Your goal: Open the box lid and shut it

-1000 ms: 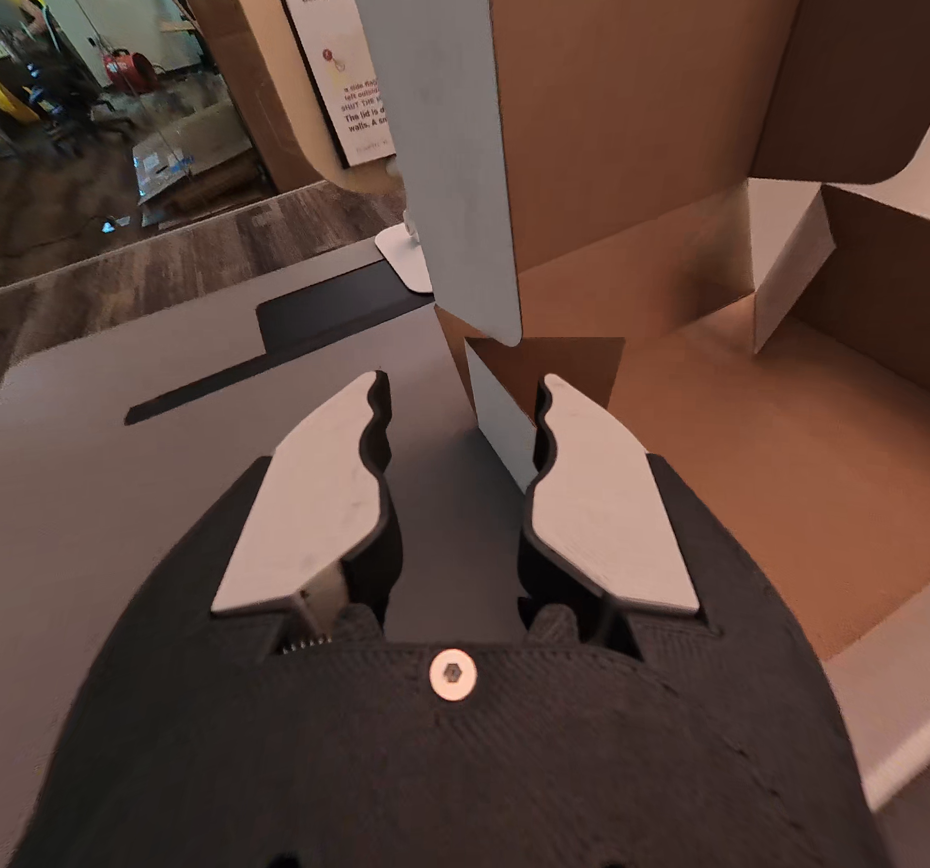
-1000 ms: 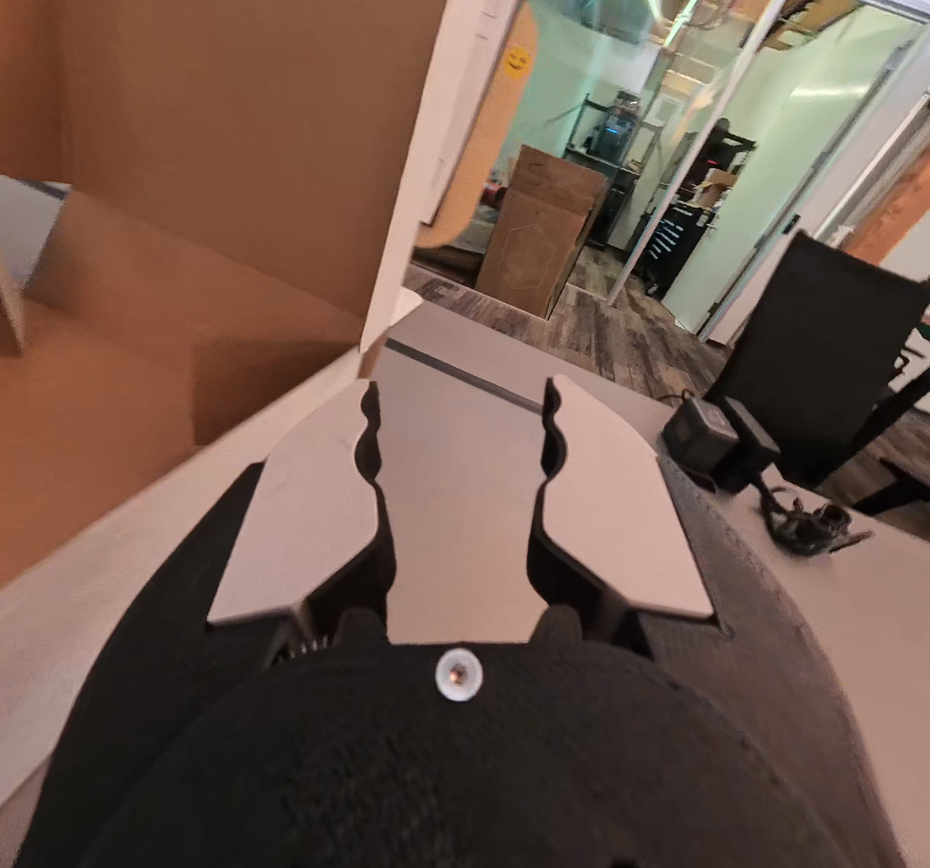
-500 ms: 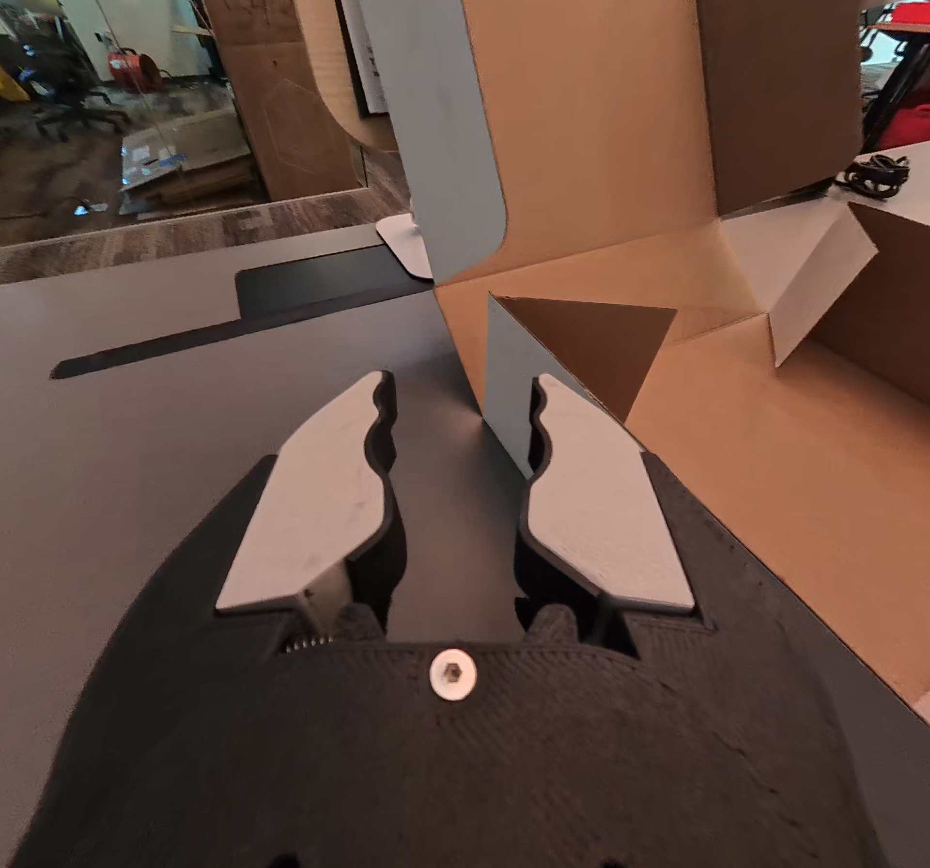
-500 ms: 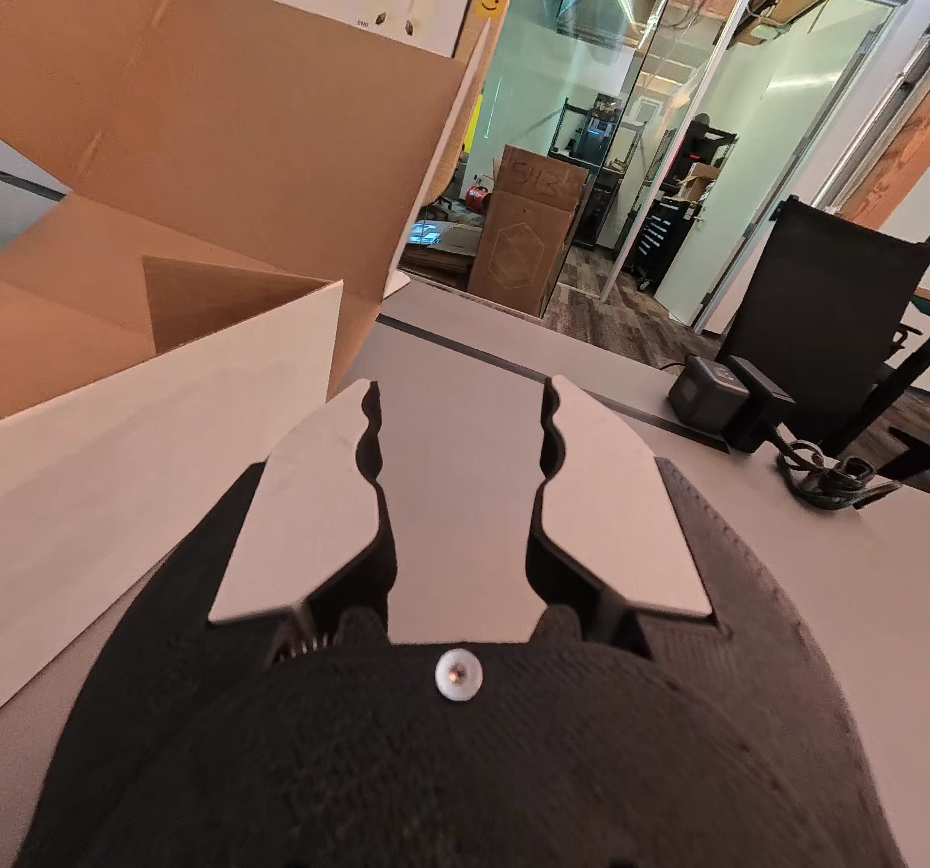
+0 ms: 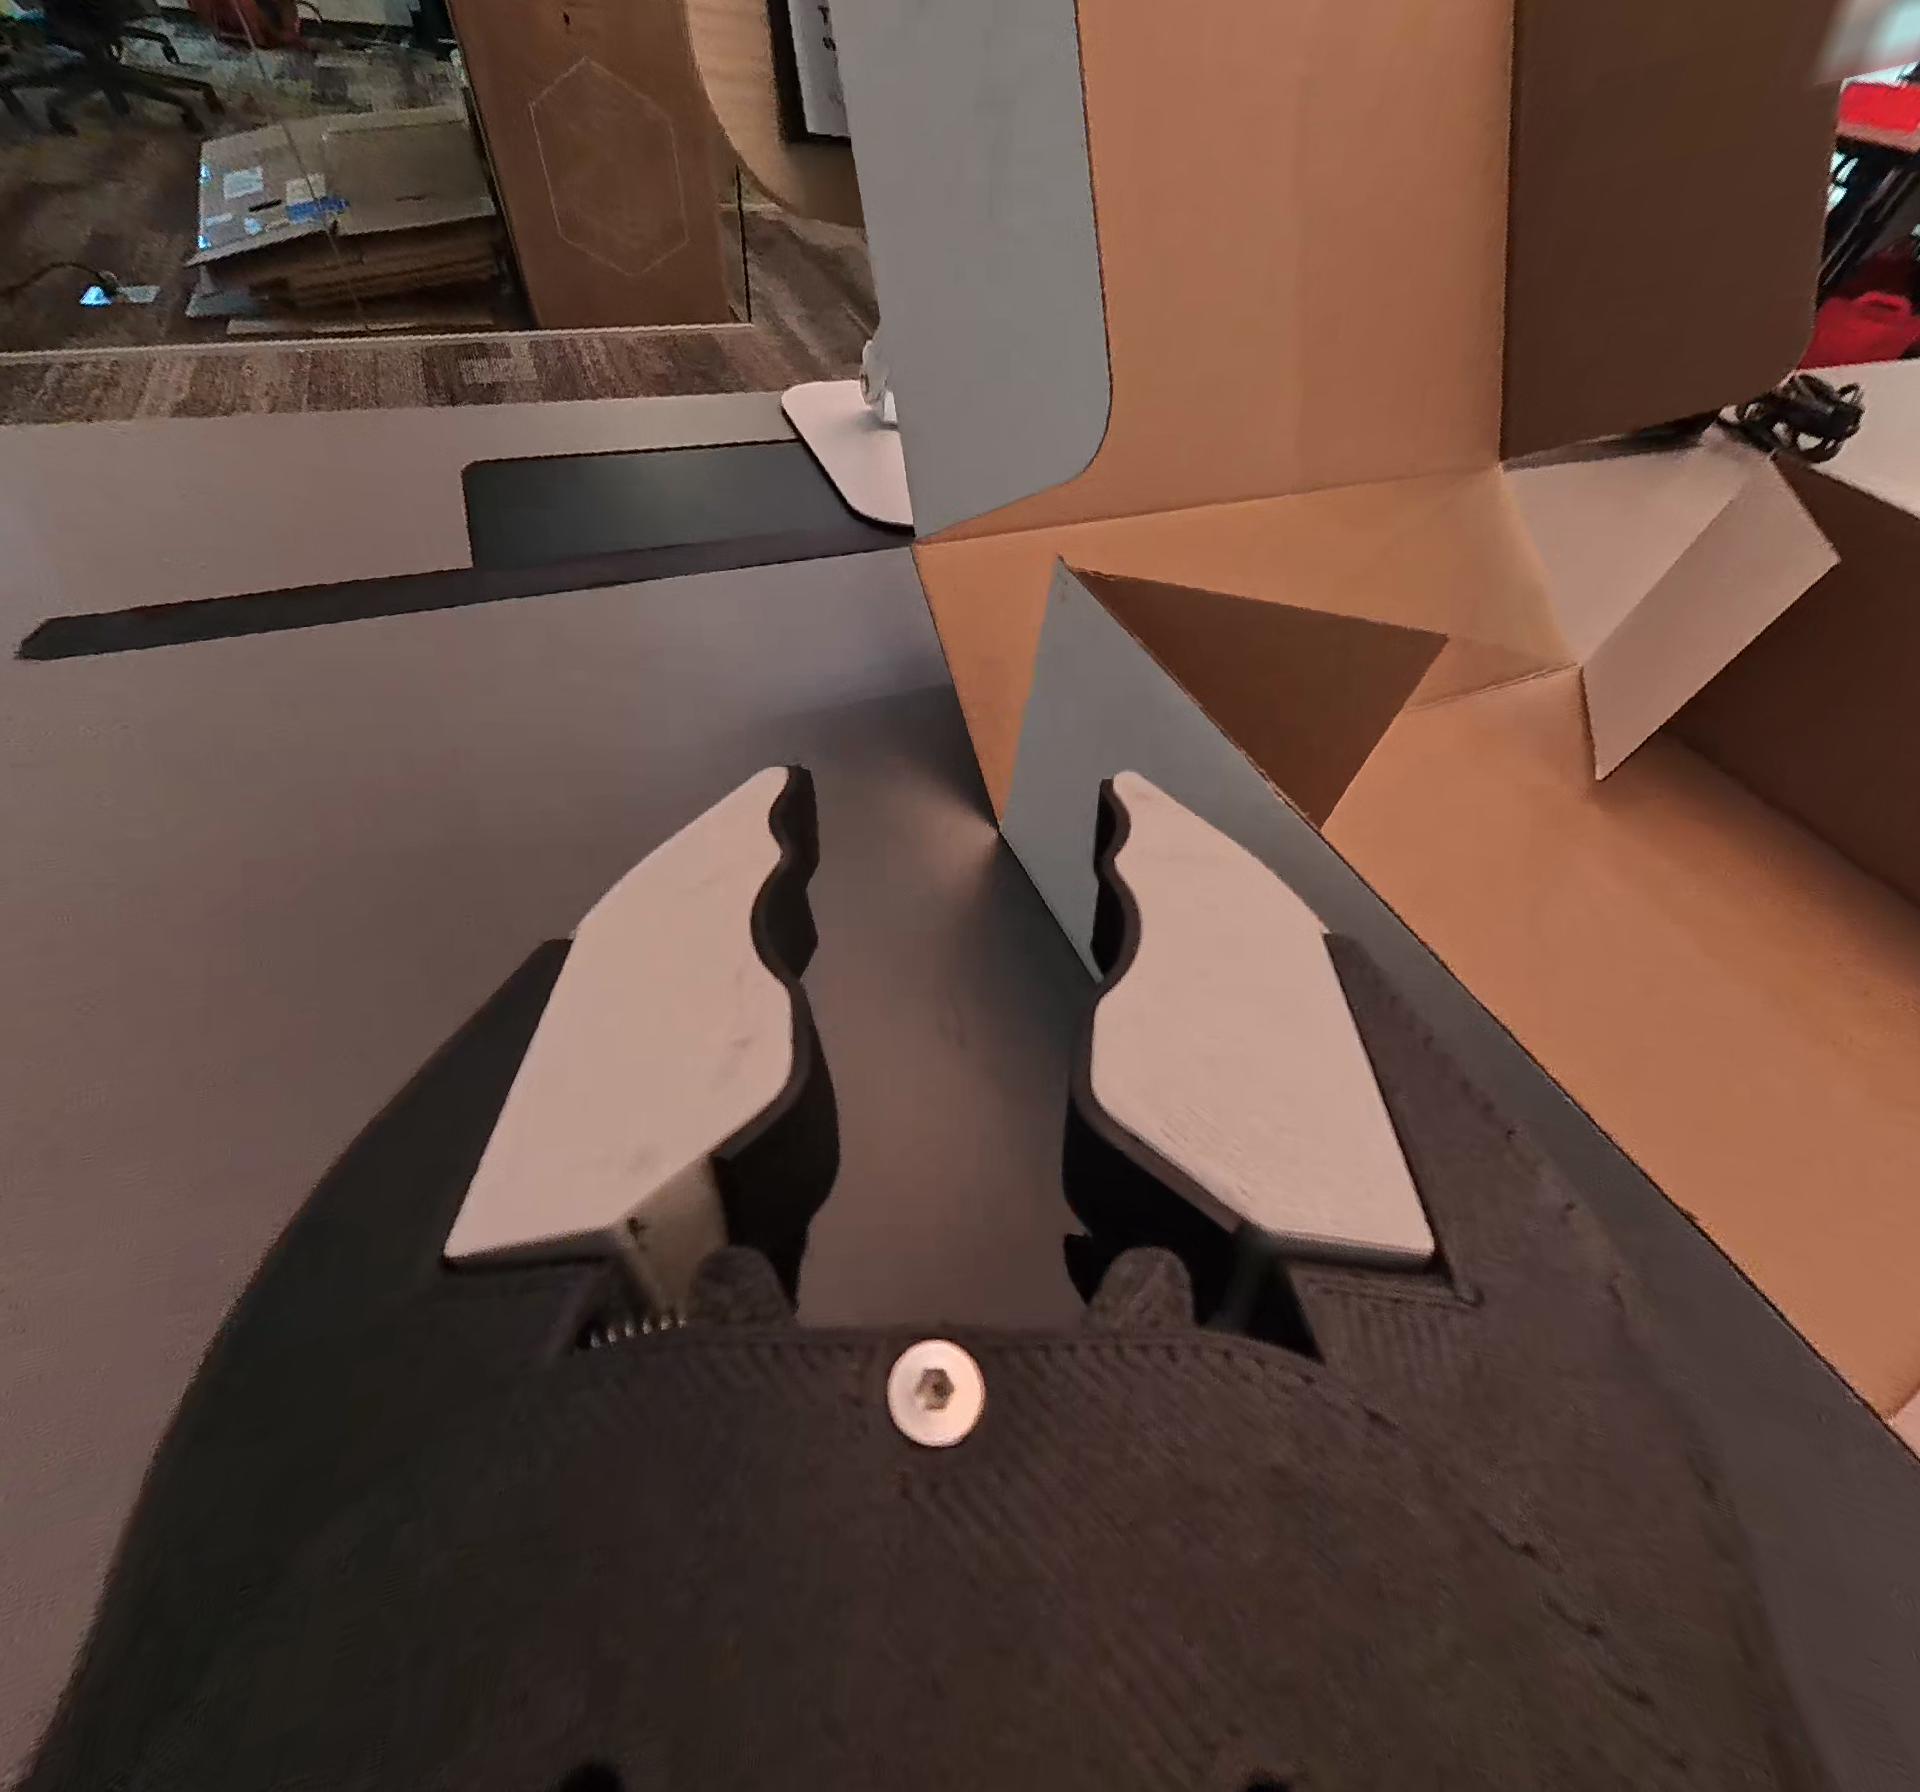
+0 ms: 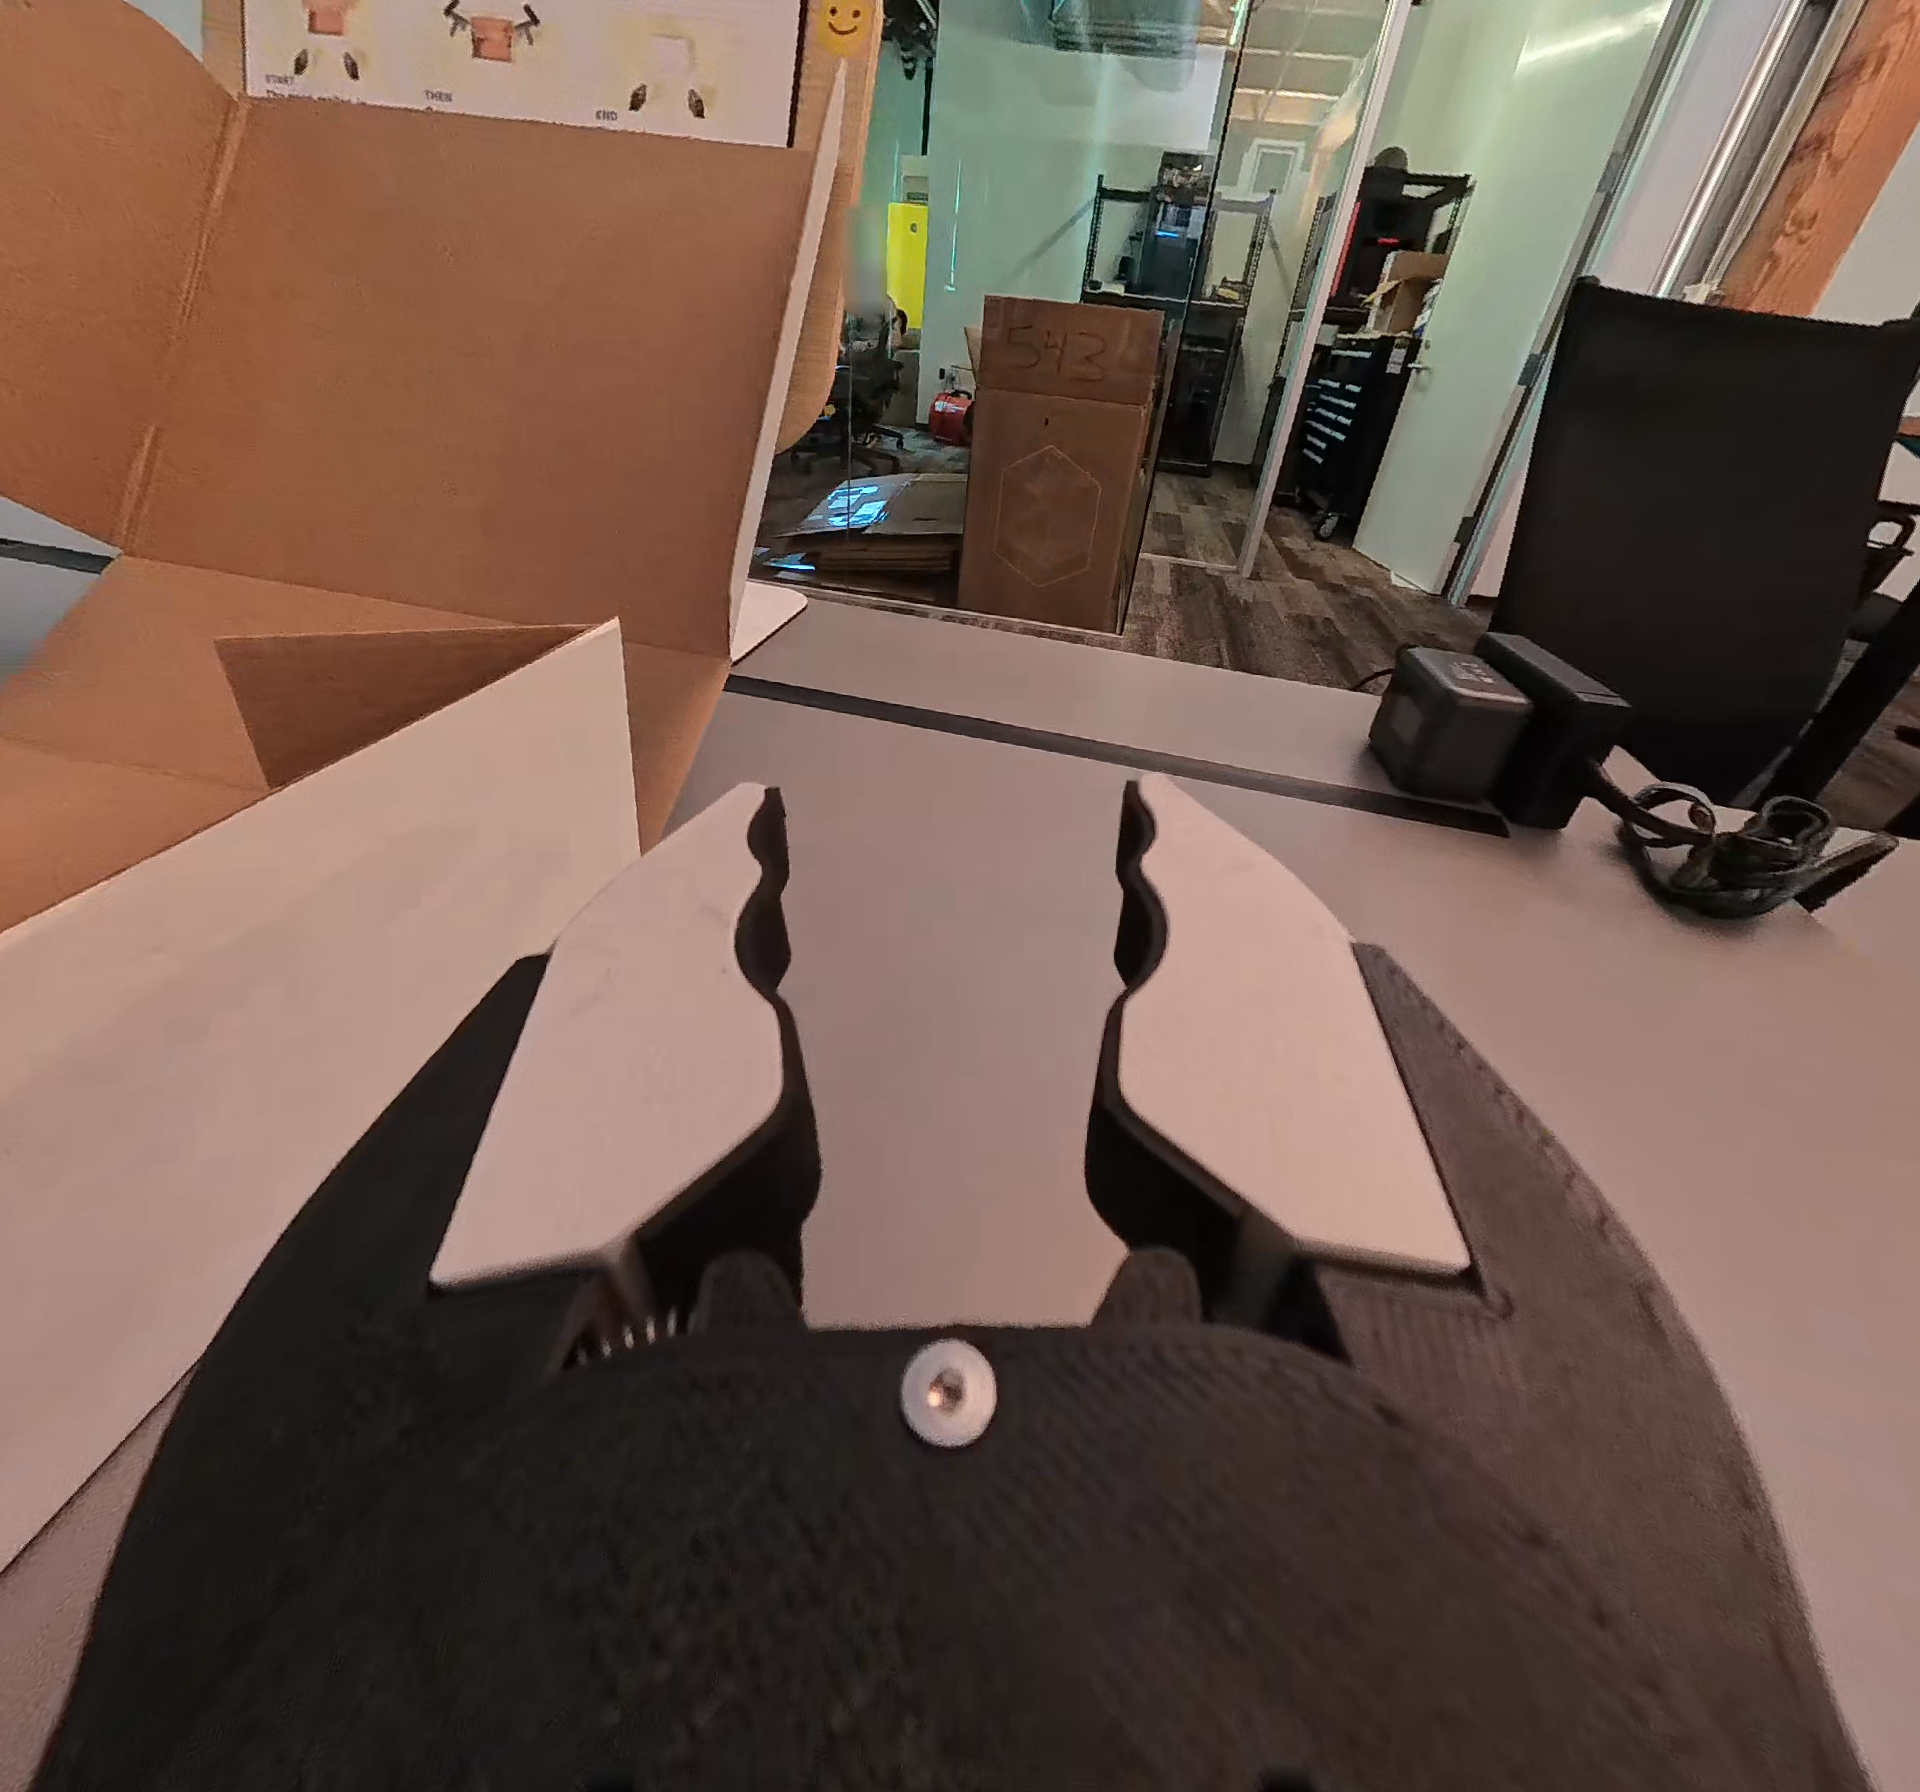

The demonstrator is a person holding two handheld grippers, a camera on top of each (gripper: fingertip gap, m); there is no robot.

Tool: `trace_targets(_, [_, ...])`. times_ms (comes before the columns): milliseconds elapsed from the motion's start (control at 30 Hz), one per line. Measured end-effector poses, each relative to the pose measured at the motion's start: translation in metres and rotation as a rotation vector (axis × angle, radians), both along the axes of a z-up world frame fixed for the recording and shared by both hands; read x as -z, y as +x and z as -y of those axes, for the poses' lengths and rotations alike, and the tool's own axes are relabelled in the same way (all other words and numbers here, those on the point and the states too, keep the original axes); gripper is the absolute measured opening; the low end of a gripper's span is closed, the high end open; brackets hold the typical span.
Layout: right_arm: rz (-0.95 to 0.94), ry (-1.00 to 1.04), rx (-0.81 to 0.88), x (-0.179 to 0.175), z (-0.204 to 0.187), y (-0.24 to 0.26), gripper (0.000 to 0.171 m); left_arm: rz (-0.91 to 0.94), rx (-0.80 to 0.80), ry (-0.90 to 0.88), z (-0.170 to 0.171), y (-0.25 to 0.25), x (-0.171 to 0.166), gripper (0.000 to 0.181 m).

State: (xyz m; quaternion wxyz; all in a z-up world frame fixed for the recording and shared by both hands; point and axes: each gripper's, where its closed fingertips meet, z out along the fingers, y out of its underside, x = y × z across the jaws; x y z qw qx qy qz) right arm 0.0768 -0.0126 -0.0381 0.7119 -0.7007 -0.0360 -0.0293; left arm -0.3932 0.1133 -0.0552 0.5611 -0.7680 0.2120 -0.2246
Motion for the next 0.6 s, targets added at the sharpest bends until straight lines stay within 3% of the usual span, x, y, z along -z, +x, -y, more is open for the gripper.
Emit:
trace_targets(367, [0.047, -0.068, -0.069, 0.000, -0.004, -0.027, 0.062, -0.012, -0.004, -0.035, 0.001, 0.000, 0.000, 0.052])
trace_targets(467, [0.145, -0.003, -0.080, -0.029, -0.002, -0.039, 0.062, 0.026, -0.001, -0.030, 0.005, -0.001, -0.015, 0.055])
trace_targets(600, [0.128, 0.014, -0.129, -0.075, -0.016, -0.053, 0.062, 0.065, 0.018, -0.023, 0.007, 0.006, -0.055, 0.060])
